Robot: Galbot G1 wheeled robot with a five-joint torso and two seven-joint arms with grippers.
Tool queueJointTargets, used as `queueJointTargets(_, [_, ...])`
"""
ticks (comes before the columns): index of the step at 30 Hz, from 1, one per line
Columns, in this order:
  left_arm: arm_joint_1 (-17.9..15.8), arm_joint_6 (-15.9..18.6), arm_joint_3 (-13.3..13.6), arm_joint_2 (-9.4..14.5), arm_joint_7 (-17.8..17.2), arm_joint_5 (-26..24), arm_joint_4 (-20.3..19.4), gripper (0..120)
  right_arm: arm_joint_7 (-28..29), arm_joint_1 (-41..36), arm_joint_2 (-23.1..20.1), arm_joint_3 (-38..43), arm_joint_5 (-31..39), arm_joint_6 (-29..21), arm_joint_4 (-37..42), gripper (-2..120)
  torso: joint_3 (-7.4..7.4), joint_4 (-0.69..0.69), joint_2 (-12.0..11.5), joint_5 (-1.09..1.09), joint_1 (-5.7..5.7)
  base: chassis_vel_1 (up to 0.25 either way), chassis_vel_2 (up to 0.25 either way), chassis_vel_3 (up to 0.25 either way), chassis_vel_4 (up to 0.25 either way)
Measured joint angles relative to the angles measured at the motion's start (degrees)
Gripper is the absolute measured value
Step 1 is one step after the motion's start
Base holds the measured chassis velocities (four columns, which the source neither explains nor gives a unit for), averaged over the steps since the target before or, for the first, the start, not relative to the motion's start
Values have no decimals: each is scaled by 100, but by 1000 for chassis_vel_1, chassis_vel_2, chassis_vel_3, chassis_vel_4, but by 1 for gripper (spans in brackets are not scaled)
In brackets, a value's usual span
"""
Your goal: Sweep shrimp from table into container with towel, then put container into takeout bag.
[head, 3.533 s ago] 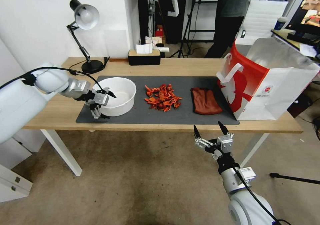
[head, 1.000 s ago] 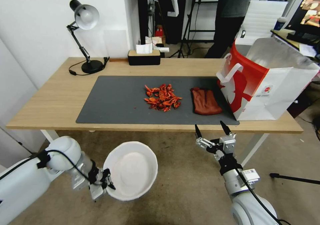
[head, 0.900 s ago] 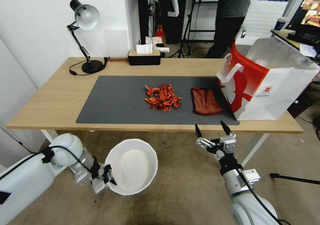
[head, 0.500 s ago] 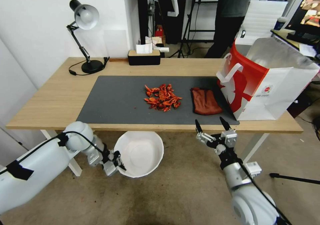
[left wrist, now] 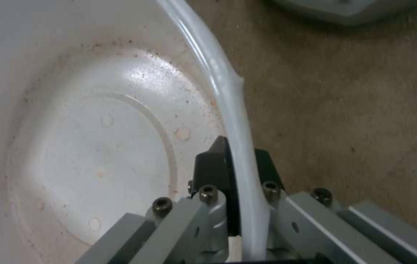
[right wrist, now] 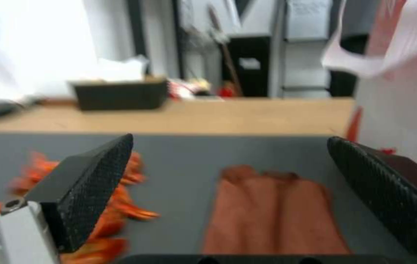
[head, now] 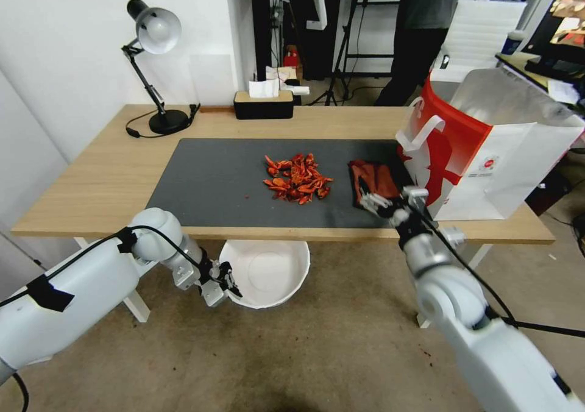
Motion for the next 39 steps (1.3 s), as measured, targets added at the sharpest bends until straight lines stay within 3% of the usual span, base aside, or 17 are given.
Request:
queueJointTargets(1, [0,0,0,0,0,0,0,0,0,0,0,0,0,0,0,100,0,0,0,0,0,0,0,0,0])
queueJointTargets(4, [13,-17,54,-12,4,82,-5,0,765,556,53,-351,43,-624,-275,100,0,-2,0,-1,0,0,0,0,0])
queueJointTargets(11, [65,-53,43,-35,-17,134,41,0,1536,773,169,-568,328,-1390,-471,100,-1,-2,0,-2,0,0,0,0,0])
queueJointTargets(29, [249,-127,-114,20,-48,133,24,0,1836,865,339,-725,450,-1723,-774,99,-1,-2,0,-2,-2,0,0,0,0])
queueJointTargets(32, [270,-138,-115,40,-76,133,20,0,1938,860,353,-728,526,-1758,-790,95,-1,-2,0,-2,-2,0,0,0,0])
queueJointTargets(35, [272,-146,-115,90,-106,125,-22,0,2138,859,369,-728,757,-1868,-800,79,-2,-2,0,-2,-2,0,0,0,0])
queueJointTargets(39, [272,-149,-117,114,-120,119,-27,0,2171,839,378,-726,804,-1880,-800,68,-2,-2,0,-2,-2,0,0,0,0])
